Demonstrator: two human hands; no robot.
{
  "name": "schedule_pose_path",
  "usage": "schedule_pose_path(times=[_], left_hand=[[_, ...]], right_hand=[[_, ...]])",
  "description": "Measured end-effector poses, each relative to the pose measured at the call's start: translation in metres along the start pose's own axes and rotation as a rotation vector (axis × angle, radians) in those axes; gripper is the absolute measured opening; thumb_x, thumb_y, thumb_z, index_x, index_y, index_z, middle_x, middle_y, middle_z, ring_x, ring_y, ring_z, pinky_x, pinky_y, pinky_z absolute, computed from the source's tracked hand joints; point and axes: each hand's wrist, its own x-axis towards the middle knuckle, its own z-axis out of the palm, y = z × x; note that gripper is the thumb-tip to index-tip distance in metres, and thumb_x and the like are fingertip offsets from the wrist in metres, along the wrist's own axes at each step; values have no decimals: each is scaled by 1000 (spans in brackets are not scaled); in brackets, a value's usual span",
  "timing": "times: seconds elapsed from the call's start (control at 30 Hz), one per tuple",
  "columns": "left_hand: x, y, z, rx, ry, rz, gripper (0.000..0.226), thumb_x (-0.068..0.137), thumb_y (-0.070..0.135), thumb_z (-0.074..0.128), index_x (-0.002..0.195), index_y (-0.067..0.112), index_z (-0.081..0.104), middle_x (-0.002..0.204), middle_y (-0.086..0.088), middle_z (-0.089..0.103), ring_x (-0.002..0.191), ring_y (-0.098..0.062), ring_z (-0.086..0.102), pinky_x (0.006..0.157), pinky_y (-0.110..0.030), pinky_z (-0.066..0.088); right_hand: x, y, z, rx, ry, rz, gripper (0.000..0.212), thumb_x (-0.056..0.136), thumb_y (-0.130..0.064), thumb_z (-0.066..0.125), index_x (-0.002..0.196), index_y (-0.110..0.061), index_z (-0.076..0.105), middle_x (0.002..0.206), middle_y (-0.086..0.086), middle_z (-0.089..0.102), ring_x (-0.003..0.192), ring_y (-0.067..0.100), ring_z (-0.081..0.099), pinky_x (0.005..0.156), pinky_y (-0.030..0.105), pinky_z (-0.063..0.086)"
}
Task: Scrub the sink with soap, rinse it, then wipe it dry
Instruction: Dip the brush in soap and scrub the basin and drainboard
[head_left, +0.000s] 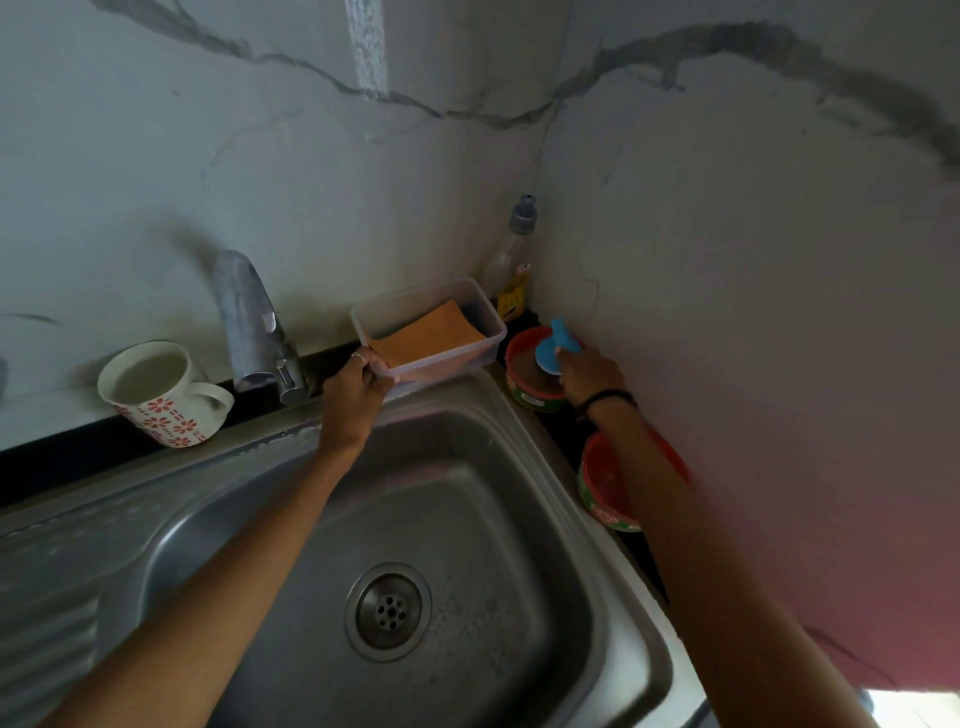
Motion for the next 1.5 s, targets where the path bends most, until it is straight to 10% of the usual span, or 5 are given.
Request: schedule_pose_path(times=[0.2, 0.4, 0.73, 1.07, 1.5], left_hand=[[-1, 0, 2, 57, 14, -12, 9, 85, 2, 61, 93, 1, 58, 91, -10, 62, 81, -16, 56, 64, -7, 39], [-46, 15, 8, 128, -14, 19, 73, 79, -2, 67, 142, 13, 33, 146, -14, 30, 139, -25, 25, 109, -31, 27], [-169, 26, 21, 51, -307, -197, 53, 85, 11, 65, 134, 11, 45, 139, -3, 47, 130, -13, 41, 99, -8, 22], [-194, 35, 11, 147, -723, -354, 30, 88, 20, 62, 117, 13, 60, 116, -4, 64, 104, -13, 60, 67, 3, 35], [-252, 34, -7, 330, -1015, -435, 56, 76, 43, 71, 126, 27, 51, 120, 6, 59, 101, -9, 60, 95, -30, 45]], right_hand=[[20, 3, 4, 42, -144, 98, 40, 101, -14, 30, 134, 4, 42, 136, 22, 47, 125, 34, 46, 81, 25, 33], [-8, 19, 12, 244, 187, -94, 43, 100, -34, 38, 112, 3, 57, 102, 16, 62, 93, 29, 58, 78, 29, 40], [-94, 57, 81, -358, 102, -168, 44, 100, -38, 31, 117, -2, 49, 106, 17, 64, 96, 33, 63, 75, 38, 49], [-61, 19, 94, -404, 58, -182, 42, 102, -32, 29, 125, -1, 45, 122, 16, 58, 112, 33, 57, 86, 40, 46], [-71, 17, 93, -400, 76, -169, 43, 102, -32, 28, 127, 0, 42, 123, 17, 57, 113, 32, 56, 86, 39, 46]])
